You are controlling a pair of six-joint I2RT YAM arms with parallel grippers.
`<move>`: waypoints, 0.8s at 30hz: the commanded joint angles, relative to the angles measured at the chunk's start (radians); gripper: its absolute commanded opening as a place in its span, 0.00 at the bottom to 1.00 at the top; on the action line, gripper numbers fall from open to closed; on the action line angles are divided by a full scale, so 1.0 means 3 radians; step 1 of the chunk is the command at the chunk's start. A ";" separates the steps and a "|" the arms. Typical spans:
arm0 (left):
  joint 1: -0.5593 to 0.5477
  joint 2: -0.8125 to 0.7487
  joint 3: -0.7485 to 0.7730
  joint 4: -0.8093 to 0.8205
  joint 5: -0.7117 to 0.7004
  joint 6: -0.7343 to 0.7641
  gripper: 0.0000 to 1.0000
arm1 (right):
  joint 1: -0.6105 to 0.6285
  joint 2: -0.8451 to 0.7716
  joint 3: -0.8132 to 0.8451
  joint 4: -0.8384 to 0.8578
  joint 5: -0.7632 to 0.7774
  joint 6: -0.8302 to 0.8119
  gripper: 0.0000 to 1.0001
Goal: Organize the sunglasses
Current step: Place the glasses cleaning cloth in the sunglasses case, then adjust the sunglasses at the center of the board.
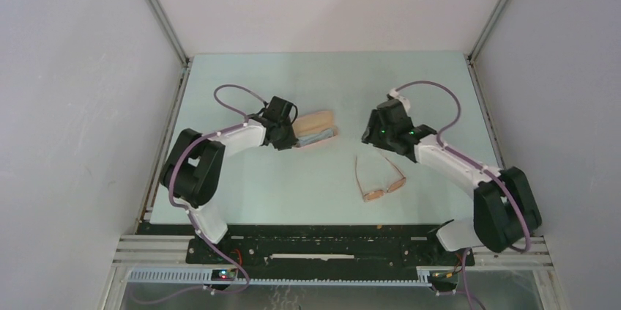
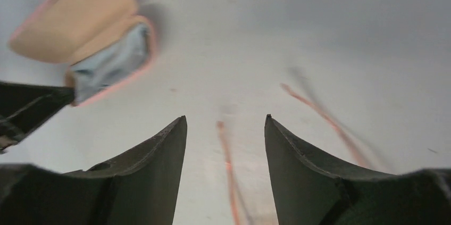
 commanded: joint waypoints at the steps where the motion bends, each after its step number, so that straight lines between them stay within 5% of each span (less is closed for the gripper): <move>1: -0.0024 -0.0251 -0.0029 -0.0092 -0.0105 0.0054 0.31 | -0.0224 -0.0430 -0.0280 -0.0299 0.0211 -0.0161 0.65; 16: -0.0119 -0.0913 0.0014 -0.0455 -0.0451 0.0166 0.47 | -0.0770 -0.0143 -0.0453 -0.0687 -0.0151 -0.0663 0.65; 24: -0.0572 -0.1335 -0.0119 -0.0567 -0.0351 0.0172 0.46 | -0.0758 0.0423 -0.0213 -0.0559 -0.0572 -0.0736 0.55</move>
